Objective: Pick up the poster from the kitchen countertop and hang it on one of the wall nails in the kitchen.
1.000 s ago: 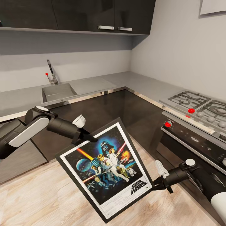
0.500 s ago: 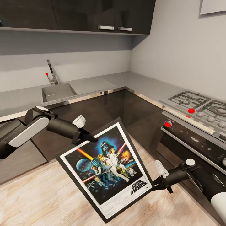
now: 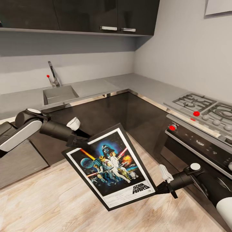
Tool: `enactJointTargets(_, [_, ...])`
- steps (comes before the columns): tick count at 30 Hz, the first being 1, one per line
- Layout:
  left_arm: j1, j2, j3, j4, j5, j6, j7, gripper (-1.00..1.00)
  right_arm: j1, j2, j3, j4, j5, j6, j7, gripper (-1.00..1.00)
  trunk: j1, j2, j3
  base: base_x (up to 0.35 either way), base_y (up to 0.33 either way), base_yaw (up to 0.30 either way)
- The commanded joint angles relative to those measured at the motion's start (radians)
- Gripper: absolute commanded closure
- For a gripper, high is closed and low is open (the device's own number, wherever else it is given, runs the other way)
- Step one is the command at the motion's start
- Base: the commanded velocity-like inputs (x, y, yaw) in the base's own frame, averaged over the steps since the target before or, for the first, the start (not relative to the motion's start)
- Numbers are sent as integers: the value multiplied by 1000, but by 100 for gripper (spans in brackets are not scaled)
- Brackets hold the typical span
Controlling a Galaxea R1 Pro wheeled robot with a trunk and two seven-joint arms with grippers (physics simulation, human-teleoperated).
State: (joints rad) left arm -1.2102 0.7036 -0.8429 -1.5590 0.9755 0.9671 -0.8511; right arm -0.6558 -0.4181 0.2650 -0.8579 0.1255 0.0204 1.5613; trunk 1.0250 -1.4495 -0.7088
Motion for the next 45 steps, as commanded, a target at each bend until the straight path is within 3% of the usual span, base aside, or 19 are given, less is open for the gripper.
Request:
enactJointTargets(1, [-2, 21, 0, 0, 6, 4, -14, -100, -1, -1, 1, -1, 2, 5, 3, 100, 0, 0, -1, 0, 0, 0])
enactJointTargets(2, [-1, 54, 4, 0, 7, -3, -53, -100, -1, -1, 1, -1, 2, 5, 3, 100, 0, 0, -1, 0, 0, 0])
enactJointTargets(3, [-1, 111, 8, 1, 7, -39, -127, -100, -1, -1, 0, -1, 2, 4, 2, 100, 0, 0, -1, 0, 0, 0])
enactJointTargets(4, [-1, 132, 9, 1, 7, -59, -152, -100, -1, -1, 0, -1, 2, 4, 2, 100, 0, 0, -1, 0, 0, 0])
enactJointTargets(5, [-1, 174, 10, 2, 8, -106, -196, -100, -1, -1, 0, -1, 2, 4, 2, 100, 0, 0, -1, 0, 0, 0])
enactJointTargets(7, [-1, 218, 10, 4, 11, -155, -230, -100, -1, -1, -1, -1, 2, 4, 2, 100, 0, 0, -1, 0, 0, 0])
enactJointTargets(10, [-1, 325, 7, 6, 21, -233, -285, -100, -1, -1, -1, 0, 2, 4, 2, 100, 0, 0, -1, 0, 0, 0])
enactJointTargets(12, [-1, 361, 6, 7, 39, -249, -300, -100, -1, -1, -2, 0, 2, 4, 2, 100, 0, 0, -1, 0, 0, 0])
enactJointTargets(14, [-1, 412, 2, 12, 81, -289, -313, -100, -1, -1, -2, 0, 2, 4, 2, 100, 0, 0, -1, 0, 0, 0])
enactJointTargets(17, [-1, 459, -12, 16, 129, -362, -319, -100, -1, -1, -3, 0, 2, 4, 2, 100, 0, 0, -1, 0, 0, 0])
enactJointTargets(18, [-1, 506, -49, 20, 179, -434, -321, -100, -1, -1, -4, 0, 1, 4, 2, 100, 0, 0, -1, 0, 0, 0])
enactJointTargets(19, [-1, 520, -64, 21, 193, -450, -322, -100, -1, -1, -4, 0, 1, 4, 1, 100, 0, 0, -1, 0, 0, 0])
enactJointTargets(21, [-1, 568, -131, 33, 244, -500, -320, -100, -1, -1, -9, 0, 1, 5, 0, 100, 0, 0, -1, 0, 0, 0])
enactJointTargets(24, [-1, 585, -180, 60, 278, -557, -316, -100, -1, -1, -16, 0, -1, 6, -1, 100, 0, 0, -1, 0, 0, 0])
enactJointTargets(25, [-1, 592, -227, 89, 319, -620, -314, -100, -1, -2, -34, 0, -4, 7, -2, 100, 0, 0, -1, 0, 0, 0])
enactJointTargets(26, [8, 586, -230, 94, 323, -612, -318, -100, 5, 4, -39, 6, -9, 4, -9, 100, 0, -1, -1, 0, 0, 0])
enactJointTargets(31, [36, 611, -202, 89, 323, -584, -339, -100, 7, 5, -67, 33, -36, 5, -20, 100, 0, -1, -1, 0, 0, 0])
enactJointTargets(37, [39, 611, -197, 89, 323, -582, -339, -100, 7, 5, -84, 33, -67, 5, -20, 100, 0, -1, -1, 0, 0, 0])
enactJointTargets(45, [39, 611, -197, 89, 323, -582, -339, -100, 7, 5, -84, 33, -67, 5, -20, 100, 0, -1, -1, 0, 0, 0])
